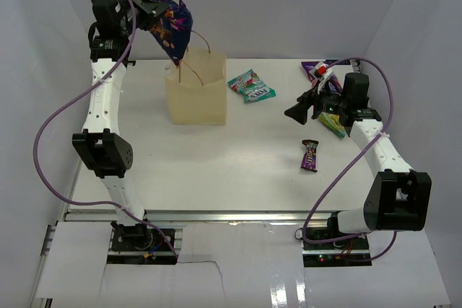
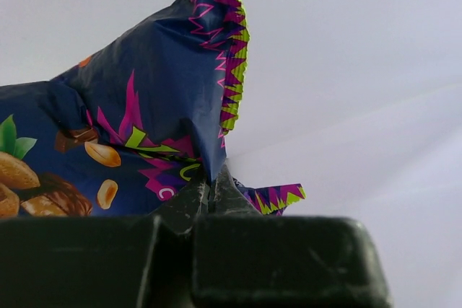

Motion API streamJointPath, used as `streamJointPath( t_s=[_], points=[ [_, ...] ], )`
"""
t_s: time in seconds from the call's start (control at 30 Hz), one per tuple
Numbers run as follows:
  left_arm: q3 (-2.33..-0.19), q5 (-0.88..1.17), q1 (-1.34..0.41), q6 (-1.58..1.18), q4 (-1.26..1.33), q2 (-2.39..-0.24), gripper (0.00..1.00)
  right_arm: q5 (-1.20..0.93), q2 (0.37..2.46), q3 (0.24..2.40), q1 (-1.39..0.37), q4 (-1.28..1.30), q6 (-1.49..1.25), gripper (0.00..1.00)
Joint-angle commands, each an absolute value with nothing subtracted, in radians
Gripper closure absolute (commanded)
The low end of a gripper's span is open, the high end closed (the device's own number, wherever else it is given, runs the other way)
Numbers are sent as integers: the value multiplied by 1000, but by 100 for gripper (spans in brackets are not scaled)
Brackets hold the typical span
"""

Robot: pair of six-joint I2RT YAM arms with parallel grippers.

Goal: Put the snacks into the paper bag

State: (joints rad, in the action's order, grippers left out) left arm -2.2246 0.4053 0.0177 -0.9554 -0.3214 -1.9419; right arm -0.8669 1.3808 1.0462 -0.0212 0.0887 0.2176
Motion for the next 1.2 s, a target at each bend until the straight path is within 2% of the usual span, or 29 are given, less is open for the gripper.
streamJointPath(
  t_s=[0.0, 0.5, 0.6, 1.03, 1.17],
  points=[
    [-2250, 411, 17, -953, -152, -1821, 100, -884, 1356, 1031, -15, 75, 232, 11],
    [-2249, 420, 17, -1006, -98, -1786, 100, -884, 1351, 1012, -12, 81, 235, 11],
    [-2237, 420, -31, -1017, -98, -1766, 100, -882, 1353, 1014, -12, 81, 235, 11],
    [-2059, 327, -207, -974, -83, -1668, 100, -877, 1345, 1006, -12, 81, 236, 11],
    [-1880, 293, -236, -966, -26, -1589, 100, -880, 1341, 1002, -12, 80, 236, 11]
  ],
)
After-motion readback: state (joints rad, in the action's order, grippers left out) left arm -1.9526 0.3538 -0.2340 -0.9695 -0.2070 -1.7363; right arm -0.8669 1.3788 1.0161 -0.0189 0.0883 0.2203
